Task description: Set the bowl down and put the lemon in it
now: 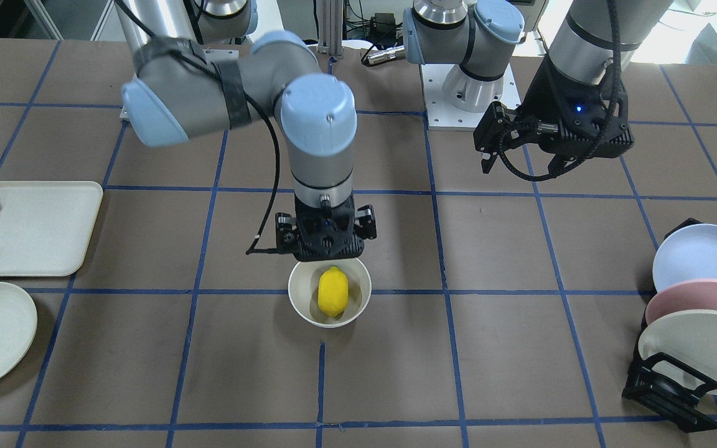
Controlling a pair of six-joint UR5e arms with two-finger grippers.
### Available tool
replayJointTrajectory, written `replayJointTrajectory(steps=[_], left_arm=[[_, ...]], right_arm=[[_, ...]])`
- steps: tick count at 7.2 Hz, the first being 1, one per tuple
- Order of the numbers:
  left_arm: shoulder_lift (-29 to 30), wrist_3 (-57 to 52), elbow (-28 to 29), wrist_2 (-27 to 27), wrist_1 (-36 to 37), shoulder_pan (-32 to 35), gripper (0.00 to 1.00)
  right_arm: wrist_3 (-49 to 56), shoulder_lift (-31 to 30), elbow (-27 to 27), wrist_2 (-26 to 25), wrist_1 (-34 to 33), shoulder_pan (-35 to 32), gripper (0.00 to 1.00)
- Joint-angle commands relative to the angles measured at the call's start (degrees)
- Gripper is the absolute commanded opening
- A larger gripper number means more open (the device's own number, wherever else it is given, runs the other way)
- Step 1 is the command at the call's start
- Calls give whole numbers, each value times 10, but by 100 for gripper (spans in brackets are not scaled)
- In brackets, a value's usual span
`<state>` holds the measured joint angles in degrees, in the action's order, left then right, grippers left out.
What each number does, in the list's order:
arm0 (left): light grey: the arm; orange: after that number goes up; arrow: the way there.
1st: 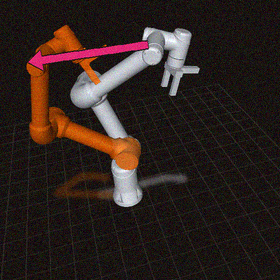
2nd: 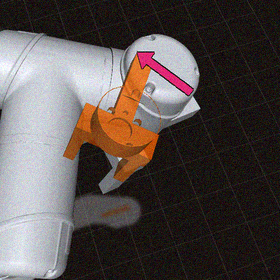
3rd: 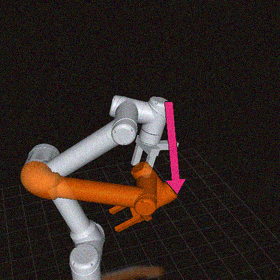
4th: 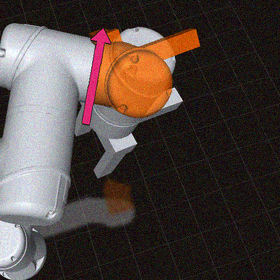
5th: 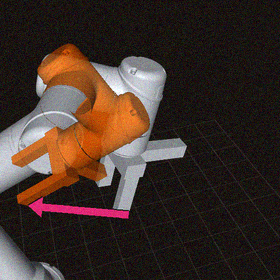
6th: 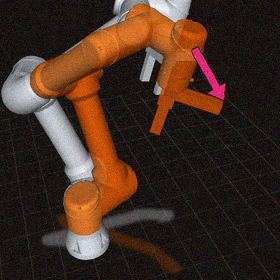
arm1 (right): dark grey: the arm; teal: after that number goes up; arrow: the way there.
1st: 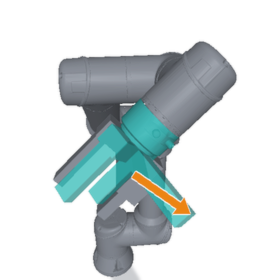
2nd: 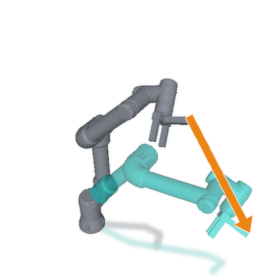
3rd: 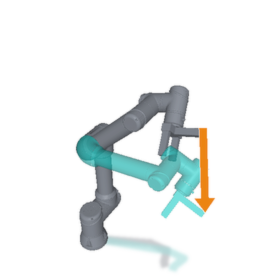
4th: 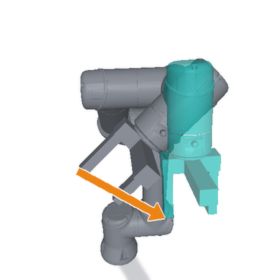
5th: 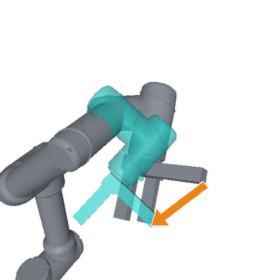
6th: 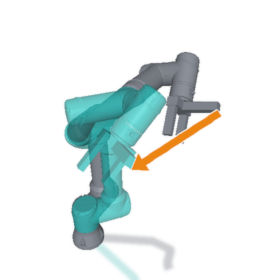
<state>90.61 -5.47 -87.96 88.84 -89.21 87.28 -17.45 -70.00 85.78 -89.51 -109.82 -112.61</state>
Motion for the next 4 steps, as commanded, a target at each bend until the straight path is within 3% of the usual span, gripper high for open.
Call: replayJointTrajectory(steps=[1,4], left_arm=[[0,0,0,-1,0,0,100],[0,1,0,0,0,0,100]], right_arm=[[-1,-118,1,-4,102,13,100],[0,-165,0,-7,147,61,100]])
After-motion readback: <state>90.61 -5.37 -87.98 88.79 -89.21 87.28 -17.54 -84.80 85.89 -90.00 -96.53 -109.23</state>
